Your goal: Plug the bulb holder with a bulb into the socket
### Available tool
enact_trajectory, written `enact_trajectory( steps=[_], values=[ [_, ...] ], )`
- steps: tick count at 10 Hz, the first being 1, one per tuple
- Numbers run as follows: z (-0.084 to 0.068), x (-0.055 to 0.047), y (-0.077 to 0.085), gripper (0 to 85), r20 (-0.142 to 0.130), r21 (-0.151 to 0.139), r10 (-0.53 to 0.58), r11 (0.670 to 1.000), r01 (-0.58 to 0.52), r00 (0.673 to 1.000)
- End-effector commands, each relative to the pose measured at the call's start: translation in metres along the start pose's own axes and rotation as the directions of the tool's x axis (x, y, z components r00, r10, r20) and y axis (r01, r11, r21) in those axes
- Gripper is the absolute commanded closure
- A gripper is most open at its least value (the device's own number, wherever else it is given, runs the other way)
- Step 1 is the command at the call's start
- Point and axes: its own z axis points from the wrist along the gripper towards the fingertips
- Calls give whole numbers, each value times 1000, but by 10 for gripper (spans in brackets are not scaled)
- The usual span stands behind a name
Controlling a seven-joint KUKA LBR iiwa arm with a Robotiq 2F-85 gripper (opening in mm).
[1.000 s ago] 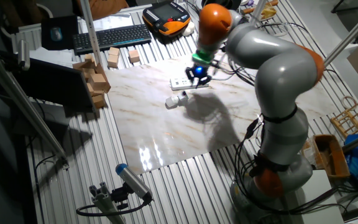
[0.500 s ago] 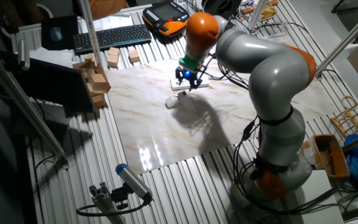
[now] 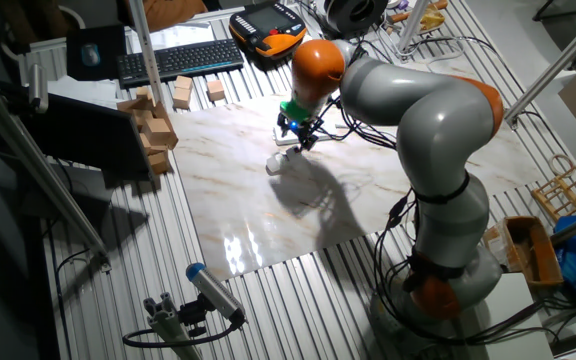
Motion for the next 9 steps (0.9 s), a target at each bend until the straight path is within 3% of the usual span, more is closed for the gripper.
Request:
enact_trajectory(
  steps=[1,5,9],
  values=[
    [3,1,-1,170,14,-4,114,993,-114,993],
    [26,1,-5,170,47,-37,119,992,-118,992],
    [33,-4,-9,170,65,-42,85,996,-82,994]
  ],
)
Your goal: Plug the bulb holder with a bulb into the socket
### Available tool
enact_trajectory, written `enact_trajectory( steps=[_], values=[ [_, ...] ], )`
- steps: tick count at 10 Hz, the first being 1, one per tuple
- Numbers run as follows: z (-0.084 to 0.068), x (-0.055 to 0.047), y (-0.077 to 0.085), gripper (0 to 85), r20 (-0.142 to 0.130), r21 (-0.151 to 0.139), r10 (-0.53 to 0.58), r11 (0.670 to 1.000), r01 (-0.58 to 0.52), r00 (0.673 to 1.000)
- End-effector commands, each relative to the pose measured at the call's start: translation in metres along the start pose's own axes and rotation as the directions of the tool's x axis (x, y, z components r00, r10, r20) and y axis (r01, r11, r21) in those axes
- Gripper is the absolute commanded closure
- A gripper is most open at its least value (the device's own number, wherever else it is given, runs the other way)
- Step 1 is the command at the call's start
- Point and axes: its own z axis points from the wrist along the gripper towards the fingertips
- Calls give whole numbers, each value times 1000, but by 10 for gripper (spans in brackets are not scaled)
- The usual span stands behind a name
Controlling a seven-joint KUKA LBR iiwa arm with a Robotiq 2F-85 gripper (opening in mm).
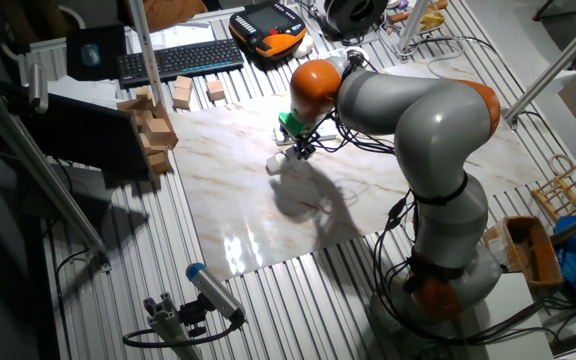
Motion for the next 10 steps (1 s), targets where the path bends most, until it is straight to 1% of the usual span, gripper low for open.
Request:
enact_trajectory(
  steps=[1,4,7,8,9,10],
  values=[
    [1,0,-1,170,2,-3,-2,1000,2,1000],
    [7,-1,-6,170,4,-13,-8,1000,8,1000],
    [9,3,-9,170,5,-15,9,1000,-9,1000],
    [9,3,-9,170,8,-20,18,1000,-18,1000],
    [9,1,-9,340,11,-30,20,999,-19,1000],
    [9,1,-9,340,19,-38,21,999,-20,1000]
  ],
)
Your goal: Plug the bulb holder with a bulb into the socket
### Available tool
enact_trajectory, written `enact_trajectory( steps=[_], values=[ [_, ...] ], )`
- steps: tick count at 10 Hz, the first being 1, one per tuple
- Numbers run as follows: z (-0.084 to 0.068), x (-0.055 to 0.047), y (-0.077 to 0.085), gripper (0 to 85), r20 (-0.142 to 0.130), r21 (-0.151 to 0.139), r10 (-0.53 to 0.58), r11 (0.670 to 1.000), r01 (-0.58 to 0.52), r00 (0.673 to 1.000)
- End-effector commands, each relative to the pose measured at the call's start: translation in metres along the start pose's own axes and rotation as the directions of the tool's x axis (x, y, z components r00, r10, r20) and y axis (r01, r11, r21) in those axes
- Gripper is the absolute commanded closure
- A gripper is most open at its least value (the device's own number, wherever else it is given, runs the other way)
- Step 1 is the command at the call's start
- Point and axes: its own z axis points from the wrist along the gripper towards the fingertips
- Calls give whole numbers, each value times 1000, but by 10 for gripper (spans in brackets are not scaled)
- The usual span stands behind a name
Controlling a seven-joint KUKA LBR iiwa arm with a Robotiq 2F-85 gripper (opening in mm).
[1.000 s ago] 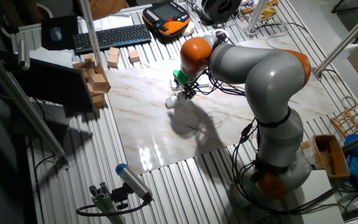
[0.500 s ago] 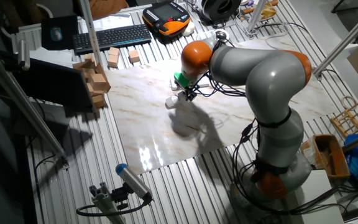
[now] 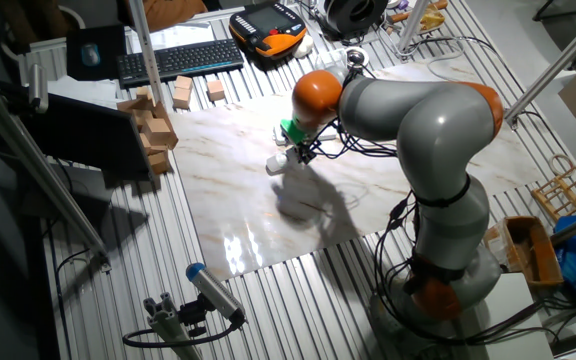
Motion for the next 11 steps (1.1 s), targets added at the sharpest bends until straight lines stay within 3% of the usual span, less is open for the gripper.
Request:
enact_trajectory(
  steps=[1,4,6,8,9,10,11],
  values=[
    [0,0,0,510,5,-3,1,1000,-1,1000],
    [0,0,0,510,21,-4,-3,1000,3,1000],
    [0,0,0,850,18,-17,-34,999,34,999],
    [-4,-1,-1,850,14,-8,-105,994,105,994],
    [-11,-2,-2,850,-5,13,-176,984,176,984],
    [-19,-6,-2,850,-48,44,-249,967,251,967],
    [-27,-13,-1,850,-95,38,-337,939,342,937]
  ],
)
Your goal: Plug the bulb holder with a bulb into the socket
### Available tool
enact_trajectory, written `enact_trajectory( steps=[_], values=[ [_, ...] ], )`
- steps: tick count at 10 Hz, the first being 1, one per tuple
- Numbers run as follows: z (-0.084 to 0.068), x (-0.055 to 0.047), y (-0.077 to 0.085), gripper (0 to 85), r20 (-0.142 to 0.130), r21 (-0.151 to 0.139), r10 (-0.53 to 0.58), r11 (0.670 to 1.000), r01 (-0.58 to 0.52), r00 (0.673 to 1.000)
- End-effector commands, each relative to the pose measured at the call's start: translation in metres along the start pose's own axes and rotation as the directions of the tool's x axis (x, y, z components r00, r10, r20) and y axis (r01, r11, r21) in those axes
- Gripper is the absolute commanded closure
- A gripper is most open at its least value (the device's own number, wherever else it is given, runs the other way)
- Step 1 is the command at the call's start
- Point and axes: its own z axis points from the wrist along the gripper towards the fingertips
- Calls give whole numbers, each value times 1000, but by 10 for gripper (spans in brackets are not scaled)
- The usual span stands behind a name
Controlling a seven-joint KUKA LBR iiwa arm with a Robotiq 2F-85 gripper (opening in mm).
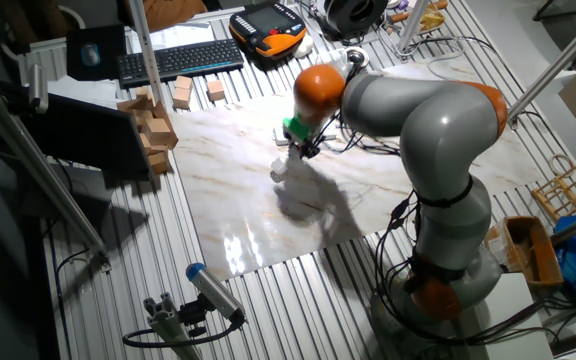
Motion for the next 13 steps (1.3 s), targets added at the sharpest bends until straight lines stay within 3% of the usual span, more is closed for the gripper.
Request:
enact_trajectory(
  steps=[1,2,3,4,5,7,8,9,11,13],
  values=[
    [-6,-9,-1,850,-46,11,-286,958,287,957],
    [-11,-18,0,850,-96,5,-386,922,388,918],
    [-16,-21,1,850,-125,7,-447,892,451,886],
    [-18,-22,2,850,-132,3,-524,849,529,841],
    [-19,-22,4,850,-132,-5,-614,785,619,778],
    [-20,-26,5,850,-85,-17,-730,681,732,678],
    [-20,-29,7,850,-63,-21,-786,617,787,615],
    [-24,-33,10,850,-58,-17,-838,545,839,543],
    [-30,-34,16,850,-66,-28,-877,478,878,475],
    [-25,-36,21,850,-74,-32,-914,402,915,399]
  ],
)
